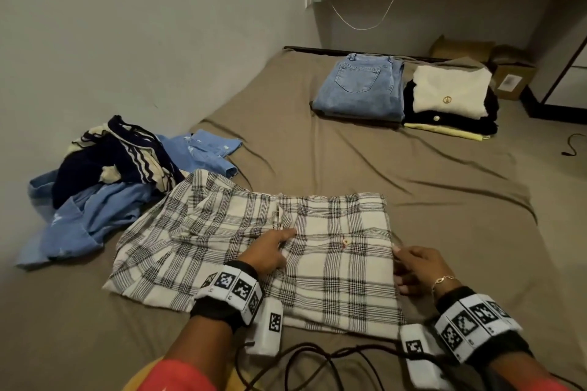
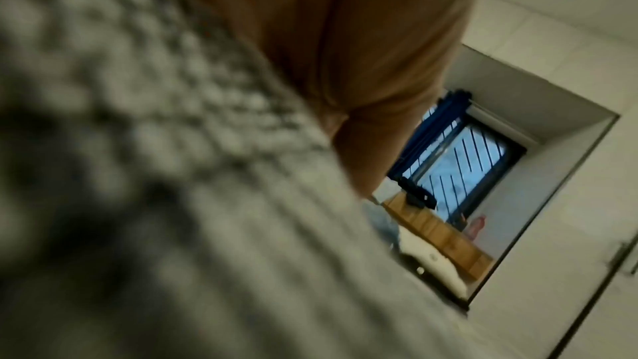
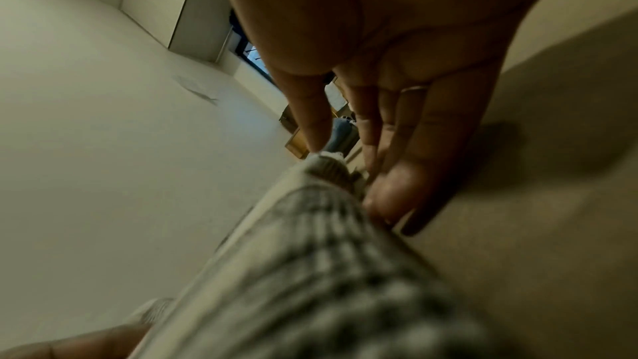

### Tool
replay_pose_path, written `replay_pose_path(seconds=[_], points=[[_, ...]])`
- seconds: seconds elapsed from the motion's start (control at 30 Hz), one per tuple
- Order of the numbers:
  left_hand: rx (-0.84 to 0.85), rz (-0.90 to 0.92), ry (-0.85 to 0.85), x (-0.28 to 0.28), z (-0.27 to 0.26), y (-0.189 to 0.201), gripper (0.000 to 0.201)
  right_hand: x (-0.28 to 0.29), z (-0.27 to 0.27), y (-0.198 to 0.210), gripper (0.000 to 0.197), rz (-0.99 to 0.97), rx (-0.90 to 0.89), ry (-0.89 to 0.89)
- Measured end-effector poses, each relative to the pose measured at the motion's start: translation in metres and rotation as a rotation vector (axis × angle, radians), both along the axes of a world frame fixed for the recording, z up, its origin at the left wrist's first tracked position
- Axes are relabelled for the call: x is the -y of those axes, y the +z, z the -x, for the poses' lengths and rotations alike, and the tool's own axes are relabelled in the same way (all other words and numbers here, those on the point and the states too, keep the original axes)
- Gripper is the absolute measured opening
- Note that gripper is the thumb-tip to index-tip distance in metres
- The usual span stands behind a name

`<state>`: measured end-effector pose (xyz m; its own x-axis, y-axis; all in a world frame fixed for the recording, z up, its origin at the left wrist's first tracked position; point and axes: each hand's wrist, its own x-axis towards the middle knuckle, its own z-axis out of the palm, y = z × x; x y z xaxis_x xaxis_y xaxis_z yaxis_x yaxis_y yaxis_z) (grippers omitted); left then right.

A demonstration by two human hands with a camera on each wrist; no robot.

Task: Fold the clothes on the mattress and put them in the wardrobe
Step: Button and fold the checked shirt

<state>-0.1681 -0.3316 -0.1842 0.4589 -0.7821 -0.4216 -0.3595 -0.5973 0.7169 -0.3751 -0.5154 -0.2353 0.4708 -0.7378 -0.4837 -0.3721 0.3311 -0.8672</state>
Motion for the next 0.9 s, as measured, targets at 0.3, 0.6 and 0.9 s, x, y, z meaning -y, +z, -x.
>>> replay_pose_path(seconds=[0.3,0.6,0.9], points=[[0.162,-0.15,-0.035,-0.013,-0.012,0.002,0.08,-0.006,-0.015,0.006,0.03,-0.072,-0.005,0.053],[0.172,-0.116,0.0,-0.01,-0.01,-0.003,0.093,-0.002,-0.028,0.007,0.025,0.048,0.006,0.181],[0.357,-0.284,-0.151,0.02,0.024,-0.018,0.084,0.029,0.044,0.031,0.095,0.021,0.008,0.149]])
